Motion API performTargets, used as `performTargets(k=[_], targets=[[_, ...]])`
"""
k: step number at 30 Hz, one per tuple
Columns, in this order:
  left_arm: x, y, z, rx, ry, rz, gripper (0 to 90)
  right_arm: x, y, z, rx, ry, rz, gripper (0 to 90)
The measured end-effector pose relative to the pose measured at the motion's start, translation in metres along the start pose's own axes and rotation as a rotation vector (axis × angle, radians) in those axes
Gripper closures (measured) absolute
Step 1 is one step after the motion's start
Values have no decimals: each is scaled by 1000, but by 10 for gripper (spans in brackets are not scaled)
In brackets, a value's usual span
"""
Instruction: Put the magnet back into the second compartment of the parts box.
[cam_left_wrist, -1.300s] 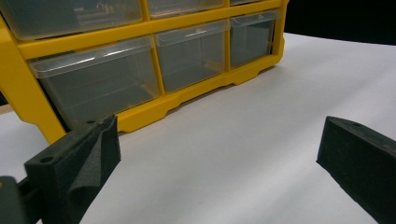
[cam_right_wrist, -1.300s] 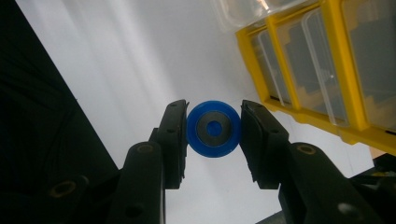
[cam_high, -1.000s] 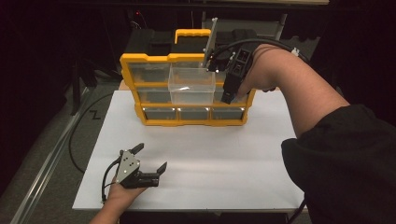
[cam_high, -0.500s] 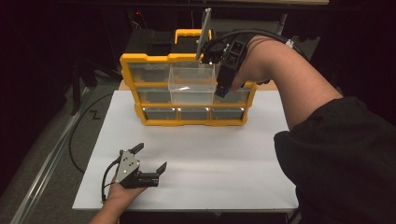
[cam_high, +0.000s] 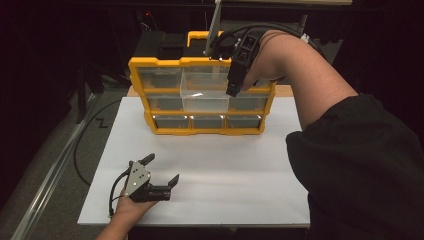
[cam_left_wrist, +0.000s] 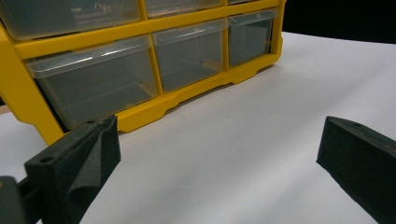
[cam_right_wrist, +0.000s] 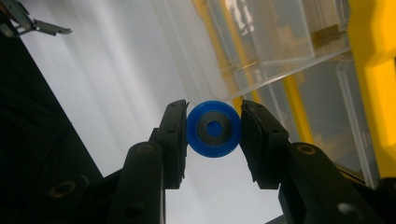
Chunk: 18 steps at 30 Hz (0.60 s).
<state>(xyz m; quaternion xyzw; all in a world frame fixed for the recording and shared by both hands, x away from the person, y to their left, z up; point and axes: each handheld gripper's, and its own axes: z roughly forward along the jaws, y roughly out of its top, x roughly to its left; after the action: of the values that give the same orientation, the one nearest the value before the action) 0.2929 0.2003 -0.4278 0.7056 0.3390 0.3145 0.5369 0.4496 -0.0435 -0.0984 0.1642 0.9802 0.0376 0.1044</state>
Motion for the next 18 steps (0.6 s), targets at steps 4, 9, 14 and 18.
performTargets(k=[4,9,14,18], targets=[[1,0,0,-1,4,-1,1,-6,4,1,-5,7,14,648],[1,0,0,-3,2,-1,1,-12,10,0,-12,4,18,648],[1,0,0,-3,0,-2,1,-15,16,-1,-18,-9,19,649],[1,0,0,-4,-1,-1,1,-15,21,1,-19,-14,18,648]])
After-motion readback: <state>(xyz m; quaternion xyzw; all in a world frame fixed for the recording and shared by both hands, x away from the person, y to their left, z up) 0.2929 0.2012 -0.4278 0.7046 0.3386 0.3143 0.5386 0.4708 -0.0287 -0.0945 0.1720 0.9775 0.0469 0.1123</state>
